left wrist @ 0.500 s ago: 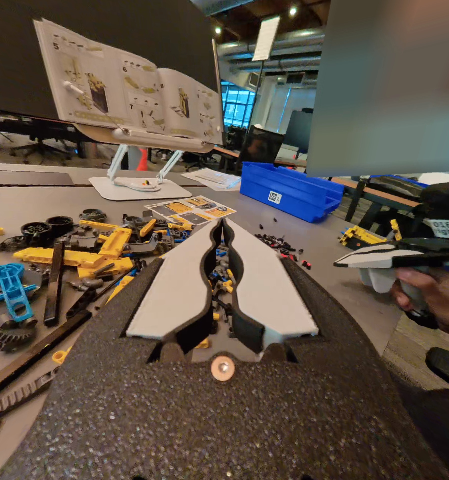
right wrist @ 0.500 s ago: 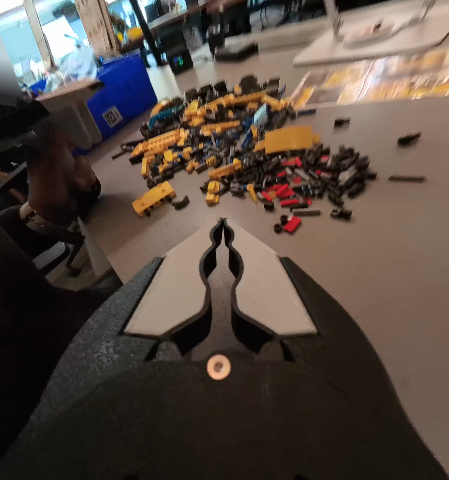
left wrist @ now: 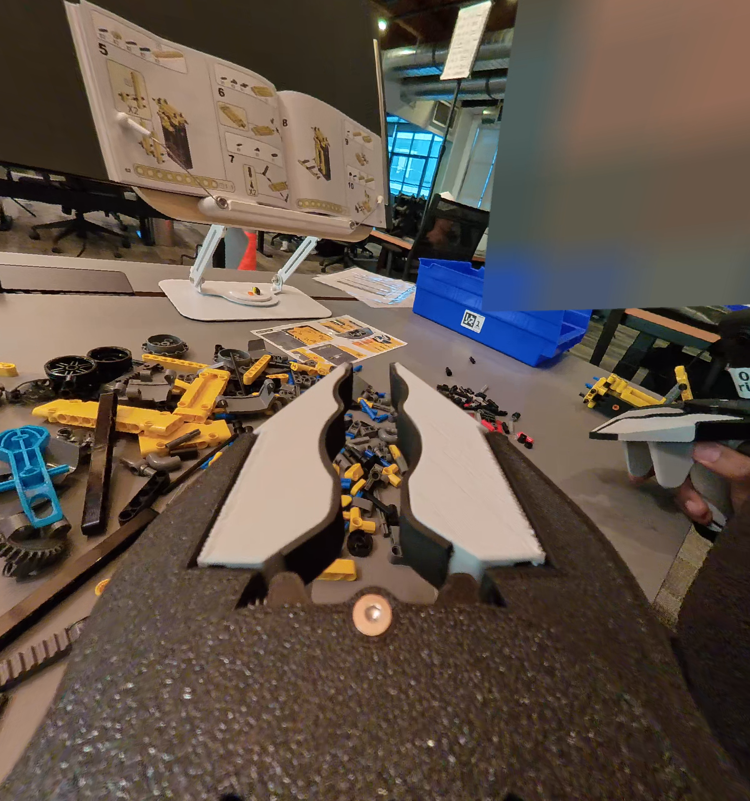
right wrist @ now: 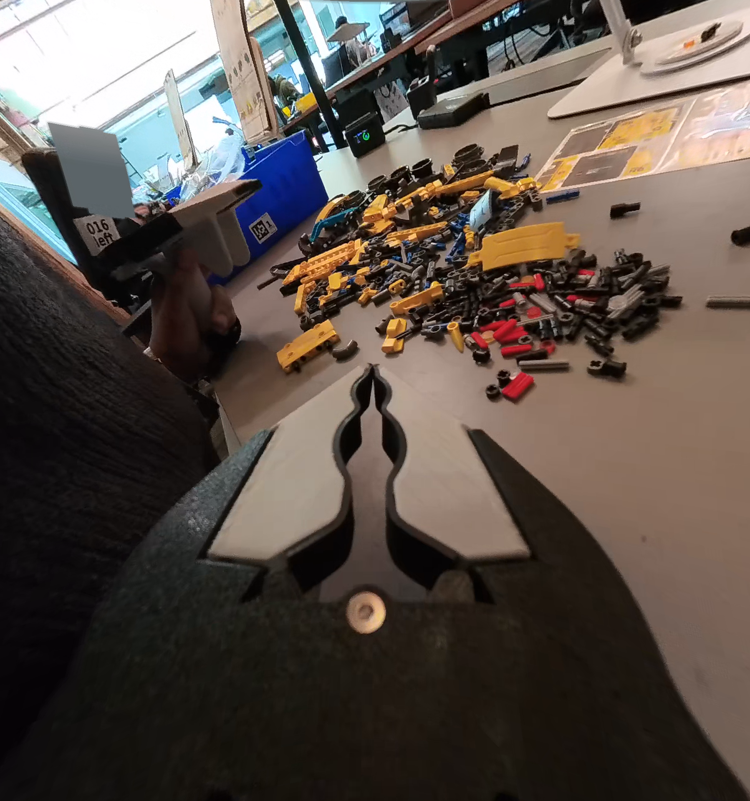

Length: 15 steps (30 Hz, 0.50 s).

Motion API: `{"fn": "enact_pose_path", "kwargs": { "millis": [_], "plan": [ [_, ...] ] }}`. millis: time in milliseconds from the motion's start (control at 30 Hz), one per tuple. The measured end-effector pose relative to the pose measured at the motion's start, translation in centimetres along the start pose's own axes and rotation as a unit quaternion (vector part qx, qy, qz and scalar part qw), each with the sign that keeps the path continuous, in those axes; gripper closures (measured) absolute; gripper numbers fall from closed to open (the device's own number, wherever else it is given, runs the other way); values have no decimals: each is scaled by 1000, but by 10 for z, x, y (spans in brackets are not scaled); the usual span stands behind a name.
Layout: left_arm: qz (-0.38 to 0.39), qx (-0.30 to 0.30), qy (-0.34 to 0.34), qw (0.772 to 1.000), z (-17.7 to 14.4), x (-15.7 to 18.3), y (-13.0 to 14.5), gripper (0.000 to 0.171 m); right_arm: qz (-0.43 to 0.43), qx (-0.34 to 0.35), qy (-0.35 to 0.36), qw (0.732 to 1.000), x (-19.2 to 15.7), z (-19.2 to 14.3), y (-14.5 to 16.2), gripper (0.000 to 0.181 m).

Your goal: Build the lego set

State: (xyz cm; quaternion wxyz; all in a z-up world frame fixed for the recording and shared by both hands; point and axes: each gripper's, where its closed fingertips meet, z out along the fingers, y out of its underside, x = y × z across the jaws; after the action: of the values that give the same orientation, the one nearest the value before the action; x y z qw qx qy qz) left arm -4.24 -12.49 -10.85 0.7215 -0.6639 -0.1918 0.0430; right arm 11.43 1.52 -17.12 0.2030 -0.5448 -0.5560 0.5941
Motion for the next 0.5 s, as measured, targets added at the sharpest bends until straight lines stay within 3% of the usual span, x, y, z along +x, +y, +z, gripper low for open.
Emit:
{"fn": "enact_pose_path", "kwargs": {
  "millis": [500],
  "plan": [
    [66,-15,23,997,3,21,5,155,1,-7,-15,1000,-3,1,2,181]
  ]
}}
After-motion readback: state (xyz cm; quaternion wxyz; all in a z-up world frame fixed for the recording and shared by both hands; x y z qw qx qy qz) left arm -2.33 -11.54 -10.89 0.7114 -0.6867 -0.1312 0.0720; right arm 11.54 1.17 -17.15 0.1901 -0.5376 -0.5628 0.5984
